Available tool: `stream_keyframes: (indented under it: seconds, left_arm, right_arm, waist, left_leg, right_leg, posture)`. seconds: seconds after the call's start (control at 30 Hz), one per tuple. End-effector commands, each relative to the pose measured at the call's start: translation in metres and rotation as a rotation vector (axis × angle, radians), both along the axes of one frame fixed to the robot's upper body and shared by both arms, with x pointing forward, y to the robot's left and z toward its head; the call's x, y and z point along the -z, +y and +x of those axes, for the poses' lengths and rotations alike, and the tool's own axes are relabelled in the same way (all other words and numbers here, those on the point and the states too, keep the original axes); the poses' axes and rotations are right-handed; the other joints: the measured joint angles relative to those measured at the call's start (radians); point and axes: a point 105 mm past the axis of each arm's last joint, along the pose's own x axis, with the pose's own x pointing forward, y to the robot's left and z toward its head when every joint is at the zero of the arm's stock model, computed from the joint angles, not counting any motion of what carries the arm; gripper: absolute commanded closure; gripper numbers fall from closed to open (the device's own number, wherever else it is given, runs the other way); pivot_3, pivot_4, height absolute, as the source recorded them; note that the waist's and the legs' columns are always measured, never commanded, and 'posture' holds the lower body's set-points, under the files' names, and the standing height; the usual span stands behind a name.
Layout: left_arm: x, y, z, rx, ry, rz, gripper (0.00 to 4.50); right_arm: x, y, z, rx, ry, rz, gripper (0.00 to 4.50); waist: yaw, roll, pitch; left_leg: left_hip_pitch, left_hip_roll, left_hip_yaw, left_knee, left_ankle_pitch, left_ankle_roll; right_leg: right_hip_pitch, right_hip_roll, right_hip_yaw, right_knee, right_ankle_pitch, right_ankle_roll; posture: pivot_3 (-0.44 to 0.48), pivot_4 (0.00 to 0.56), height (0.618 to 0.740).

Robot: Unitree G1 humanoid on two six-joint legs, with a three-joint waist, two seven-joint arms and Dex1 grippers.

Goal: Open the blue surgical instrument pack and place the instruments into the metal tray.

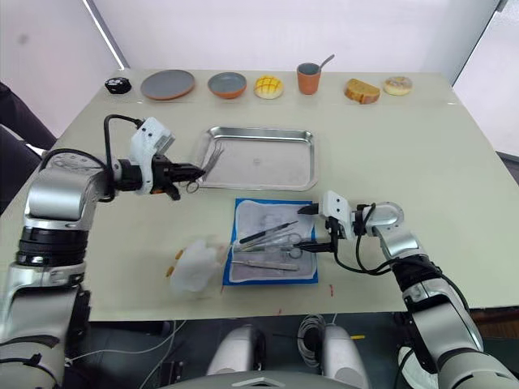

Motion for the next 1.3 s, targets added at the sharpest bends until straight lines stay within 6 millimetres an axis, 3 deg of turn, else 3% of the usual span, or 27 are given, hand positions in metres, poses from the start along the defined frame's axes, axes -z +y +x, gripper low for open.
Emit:
stream_keyframes:
  seconds: [0.03, 0.27, 0.57, 0.93, 1.3]
  left_arm:
    - [-0.019, 0.011, 0.015, -0.201, -0.062, -0.050, 4.48]
    - [-0.011, -0.009, 0.041, -0.350, -0.044, -0.081, 4.48]
    - [0.019, -0.018, 0.061, -0.447, 0.005, -0.025, 4.48]
    - [0.033, -0.026, 0.066, -0.435, 0.050, -0.036, 4.48]
    - [0.042, -0.017, 0.067, -0.449, 0.070, -0.029, 4.48]
  right_arm:
    - [0.044, -0.019, -0.010, 0.055, 0.137, -0.144, 0.00]
    - [0.043, -0.021, -0.009, 0.055, 0.136, -0.149, 0.00]
    - [0.043, -0.021, -0.009, 0.065, 0.137, -0.146, 0.00]
    - [0.043, -0.020, -0.010, 0.063, 0.138, -0.145, 0.00]
    - [0.044, -0.020, -0.011, 0.064, 0.138, -0.145, 0.00]
  waist:
    - [-0.003, 0.000, 0.000]
    - [-0.005, 0.000, 0.000]
    - [-0.006, 0.000, 0.000]
    - [-0.006, 0.000, 0.000]
    - [-0.007, 0.000, 0.000]
  left_leg:
    - [0.000, 0.000, 0.000, 0.000, 0.000, 0.000]
    - [0.001, -0.002, -0.003, 0.000, 0.000, 0.000]
    - [0.001, -0.002, -0.005, 0.000, 0.002, -0.003]
    - [0.000, -0.003, -0.005, 0.000, 0.003, -0.005]
    - [0.000, -0.003, -0.005, 0.000, 0.003, -0.005]
  right_leg:
    - [0.000, 0.000, 0.000, 0.000, 0.000, 0.000]
    - [0.002, 0.000, 0.000, -0.001, 0.000, 0.000]
    - [0.003, 0.000, -0.001, -0.001, 0.000, 0.000]
    - [0.003, 0.000, -0.002, -0.001, 0.000, 0.000]
    - [0.003, 0.000, -0.002, -0.001, 0.000, 0.000]
  posture:
    - [0.000, 0.150, 0.740]
    - [0.000, 0.150, 0.740]
    - [0.000, 0.150, 0.740]
    - [0.000, 0.150, 0.740]
    - [0.000, 0.150, 0.740]
